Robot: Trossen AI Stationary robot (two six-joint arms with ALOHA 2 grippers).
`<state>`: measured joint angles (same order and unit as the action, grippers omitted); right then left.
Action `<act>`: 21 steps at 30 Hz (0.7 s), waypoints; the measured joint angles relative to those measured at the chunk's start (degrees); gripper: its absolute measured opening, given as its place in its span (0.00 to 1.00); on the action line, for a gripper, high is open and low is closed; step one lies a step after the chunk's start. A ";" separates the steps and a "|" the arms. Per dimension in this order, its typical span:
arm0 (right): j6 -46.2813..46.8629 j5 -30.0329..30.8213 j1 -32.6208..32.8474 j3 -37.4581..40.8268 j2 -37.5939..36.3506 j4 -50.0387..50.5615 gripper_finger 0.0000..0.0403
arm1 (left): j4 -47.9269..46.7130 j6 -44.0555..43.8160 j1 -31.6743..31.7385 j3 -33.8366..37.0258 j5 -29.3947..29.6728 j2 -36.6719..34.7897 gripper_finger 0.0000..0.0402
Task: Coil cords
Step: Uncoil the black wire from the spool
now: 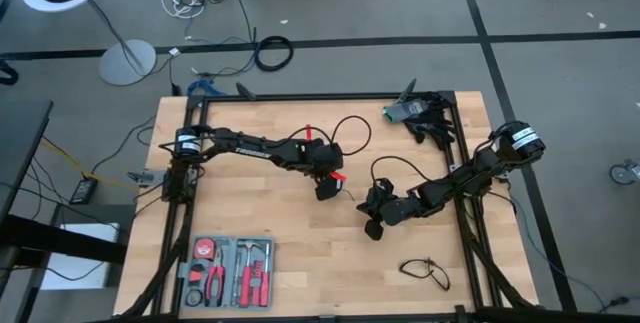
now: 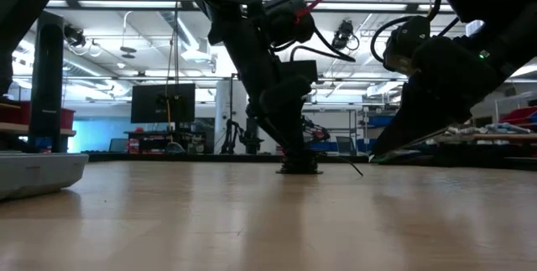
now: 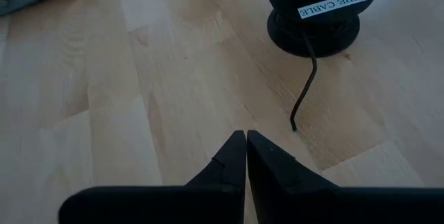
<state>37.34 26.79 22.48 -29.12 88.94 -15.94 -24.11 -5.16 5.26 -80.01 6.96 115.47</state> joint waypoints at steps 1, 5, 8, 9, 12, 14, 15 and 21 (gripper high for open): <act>0.00 0.00 -0.05 0.00 0.01 -0.06 0.04 | -0.09 -0.01 0.00 0.00 -0.01 0.01 0.76; -0.02 0.58 -0.54 -0.02 0.01 -2.50 0.04 | 0.26 -0.01 0.00 0.00 0.02 0.03 0.76; -0.02 1.47 -1.70 0.00 0.01 -3.89 0.04 | 0.32 -0.01 0.00 0.02 0.09 -0.01 0.76; -0.03 1.50 -2.09 0.00 0.01 -4.41 0.04 | 0.36 -0.01 0.00 0.02 0.09 -0.01 0.76; -0.02 1.64 -3.19 -0.02 0.01 -4.87 0.04 | 0.45 -0.01 0.00 0.04 0.14 -0.01 0.76; -0.02 1.64 -3.85 -0.01 0.01 -5.08 0.04 | 0.52 -0.01 0.00 0.04 0.17 -0.01 0.76; -0.02 1.64 -4.05 -0.02 0.01 -5.04 0.04 | 0.55 -0.01 0.00 0.04 0.17 -0.04 0.76; -0.02 1.64 -4.39 -0.02 0.01 -5.03 0.04 | 0.61 -0.01 0.00 0.06 0.17 -0.04 0.76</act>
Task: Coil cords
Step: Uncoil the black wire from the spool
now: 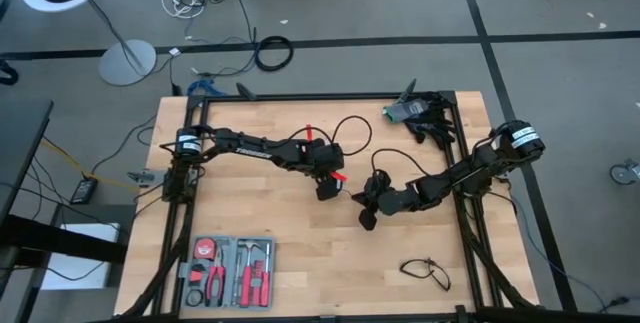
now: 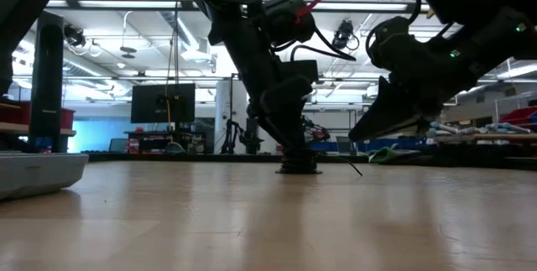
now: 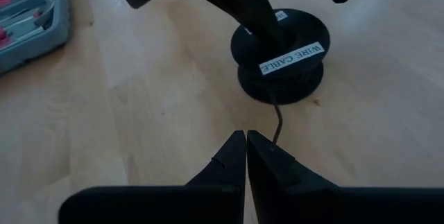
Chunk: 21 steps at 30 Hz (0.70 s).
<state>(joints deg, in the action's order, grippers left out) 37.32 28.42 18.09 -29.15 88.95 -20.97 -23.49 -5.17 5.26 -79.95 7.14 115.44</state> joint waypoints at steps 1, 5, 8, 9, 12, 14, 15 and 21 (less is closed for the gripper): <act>0.00 0.00 0.00 0.00 0.00 0.00 0.04 | 0.12 0.00 0.00 0.01 0.00 -0.04 0.76; 0.00 -0.01 0.02 0.01 0.00 -0.07 0.04 | 1.76 0.00 0.00 0.03 0.00 -0.08 0.76; 1.82 0.00 0.02 0.02 0.00 -0.48 0.04 | 3.99 -0.02 0.00 0.03 0.00 -0.09 0.76; 3.01 -0.02 0.02 0.00 0.00 -0.71 0.04 | 4.90 -0.02 0.00 0.03 -0.02 -0.09 0.77; 3.40 -0.06 -0.12 0.00 0.00 -0.81 0.04 | 6.71 -0.02 -0.02 0.03 -0.02 -0.11 0.77; 3.30 -0.04 -0.13 0.00 0.00 -0.85 0.04 | 6.89 -0.02 -0.02 0.03 -0.02 -0.11 0.77; 3.31 -0.04 -0.13 0.00 0.00 -0.83 0.04 | 6.96 -0.02 -0.02 0.03 -0.04 -0.11 0.77; 3.76 -1.70 0.55 0.01 0.00 -0.81 0.04 | 4.43 -2.91 -0.02 0.03 -0.19 -0.11 0.77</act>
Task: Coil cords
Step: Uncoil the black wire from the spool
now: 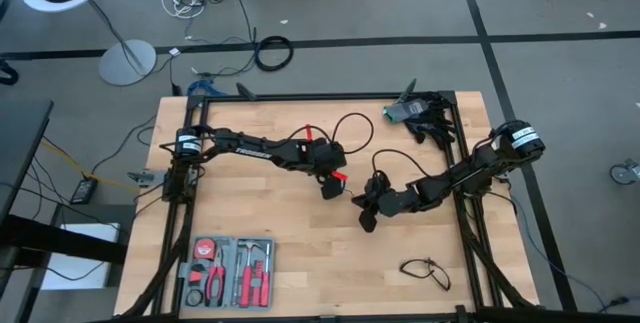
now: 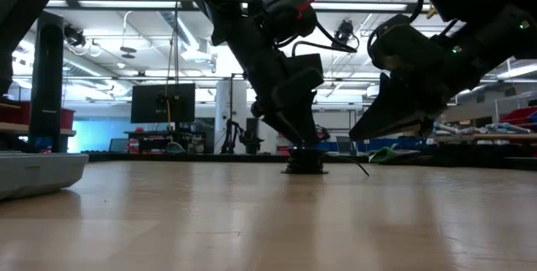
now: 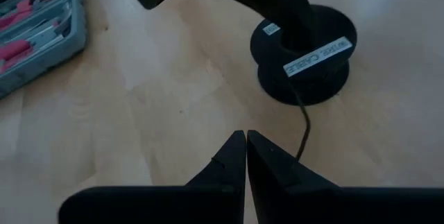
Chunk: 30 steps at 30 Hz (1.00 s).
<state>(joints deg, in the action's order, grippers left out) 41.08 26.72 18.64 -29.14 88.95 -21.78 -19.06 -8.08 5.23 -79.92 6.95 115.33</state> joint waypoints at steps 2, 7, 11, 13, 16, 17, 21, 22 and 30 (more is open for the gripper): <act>1.26 -0.01 0.41 -0.01 0.00 0.01 0.04 | -0.52 -0.89 0.00 0.00 -0.01 0.00 0.77; 4.38 -0.02 1.52 -0.01 0.00 0.02 0.04 | -2.69 -1.22 0.00 0.00 0.01 0.00 0.77; 5.92 -0.02 2.50 -0.01 0.00 0.04 0.04 | -4.07 -1.24 0.00 0.00 0.01 0.00 0.77; 6.25 0.02 2.88 -0.01 0.00 0.08 0.04 | -4.46 -1.24 -0.02 0.00 0.01 0.00 0.77; 4.49 0.69 3.07 -0.01 0.00 0.25 0.04 | -4.79 -1.15 -0.02 0.00 0.01 -0.02 0.77; 3.87 0.74 3.07 -0.01 0.00 0.40 0.04 | -4.79 -1.18 -0.02 0.00 0.01 -0.02 0.77; 3.39 1.57 2.27 -0.01 0.00 0.87 0.04 | -4.78 -1.11 -0.02 0.00 0.03 -0.02 0.77; 3.10 1.59 2.04 -0.01 0.00 0.87 0.04 | -4.77 -1.11 -0.02 0.00 0.03 -0.02 0.77; -2.60 1.96 -0.83 -0.01 0.00 0.94 0.04 | -2.90 -1.04 0.00 0.00 0.45 -0.02 0.77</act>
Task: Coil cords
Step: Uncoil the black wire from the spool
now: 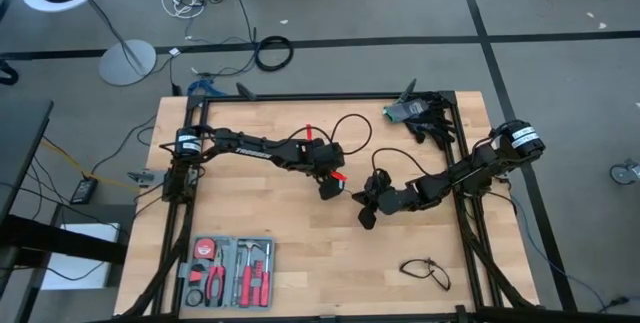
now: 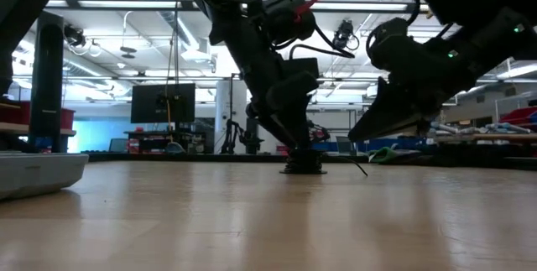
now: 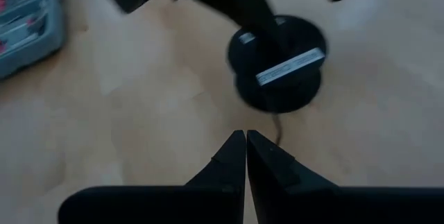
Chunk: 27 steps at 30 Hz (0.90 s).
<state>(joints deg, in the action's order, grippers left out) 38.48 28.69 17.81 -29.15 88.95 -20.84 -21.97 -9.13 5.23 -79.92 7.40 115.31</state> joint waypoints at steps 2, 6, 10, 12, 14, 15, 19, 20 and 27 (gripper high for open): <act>0.02 0.15 -0.86 0.01 0.00 -0.02 0.04 | -0.32 -0.07 0.00 0.00 -0.02 0.00 0.77; -3.02 0.19 -2.33 0.01 0.00 -0.02 0.04 | -0.73 -0.09 0.00 0.00 -0.04 0.00 0.77; -2.64 0.10 -4.12 0.02 0.00 -0.09 0.04 | -0.73 -0.11 0.00 0.00 -0.04 0.00 0.77; -1.46 -1.31 -4.86 0.00 0.00 -0.09 0.04 | -0.78 -0.11 0.00 0.00 -0.04 0.00 0.77; -1.31 -3.99 -5.68 0.01 0.00 -0.07 0.04 | -0.78 -0.11 0.00 0.00 -0.04 0.00 0.77; -1.60 -5.42 -6.10 0.00 0.00 -0.07 0.04 | -0.78 -0.13 0.00 0.00 -0.04 0.00 0.77; -4.38 -9.34 -7.33 -0.54 0.00 0.50 0.04 | -0.84 -0.11 0.00 0.00 -0.04 0.00 0.77; -5.12 -9.46 -7.46 -0.91 0.00 0.46 0.04 | -0.84 -0.04 0.00 0.00 -0.05 0.00 0.77; -11.63 -9.42 -7.71 -1.70 0.00 3.07 0.04 | -0.84 0.37 0.00 0.00 -0.07 0.00 0.76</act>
<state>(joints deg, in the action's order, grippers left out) 26.85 19.27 10.10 -30.85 88.95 -17.77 -22.81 -8.76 5.23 -79.92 7.33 115.31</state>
